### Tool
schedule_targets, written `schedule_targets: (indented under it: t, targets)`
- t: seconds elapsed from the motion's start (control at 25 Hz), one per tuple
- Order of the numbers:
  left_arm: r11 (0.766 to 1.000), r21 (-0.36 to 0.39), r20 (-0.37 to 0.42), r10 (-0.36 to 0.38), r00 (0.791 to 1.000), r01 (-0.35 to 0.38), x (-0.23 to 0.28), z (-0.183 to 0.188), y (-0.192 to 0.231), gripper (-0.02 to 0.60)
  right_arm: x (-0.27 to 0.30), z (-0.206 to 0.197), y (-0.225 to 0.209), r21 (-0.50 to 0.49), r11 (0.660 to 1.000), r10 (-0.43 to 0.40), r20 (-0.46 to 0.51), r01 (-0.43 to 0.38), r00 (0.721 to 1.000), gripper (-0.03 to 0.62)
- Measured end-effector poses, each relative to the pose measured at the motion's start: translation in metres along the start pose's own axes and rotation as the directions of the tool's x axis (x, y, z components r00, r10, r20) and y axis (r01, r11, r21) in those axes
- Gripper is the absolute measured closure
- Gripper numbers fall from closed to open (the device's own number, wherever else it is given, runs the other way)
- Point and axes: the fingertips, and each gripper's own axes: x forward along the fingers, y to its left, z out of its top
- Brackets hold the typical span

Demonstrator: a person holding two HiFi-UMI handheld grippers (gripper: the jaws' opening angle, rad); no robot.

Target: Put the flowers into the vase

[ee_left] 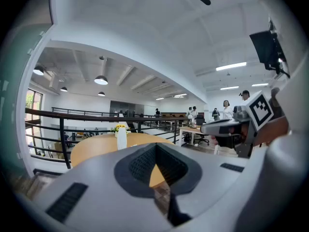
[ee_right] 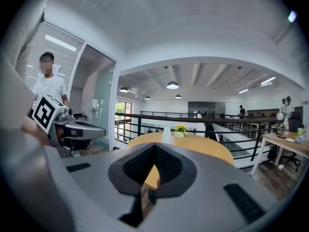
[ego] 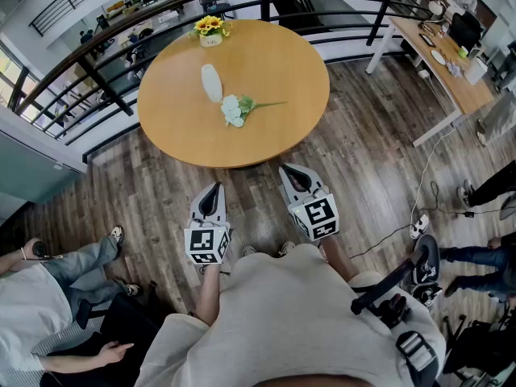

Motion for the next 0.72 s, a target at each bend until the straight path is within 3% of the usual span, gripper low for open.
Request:
schedule_targets:
  t: [0.72]
  targets:
    - [1.000, 0.006, -0.004, 0.004, 1.000, -0.004, 0.0005, 0.0038, -0.0054, 0.575, -0.0019, 0.0016, -0.0033, -0.005, 1.000, 0.003, -0.001, -0.003, 1.000, 0.586]
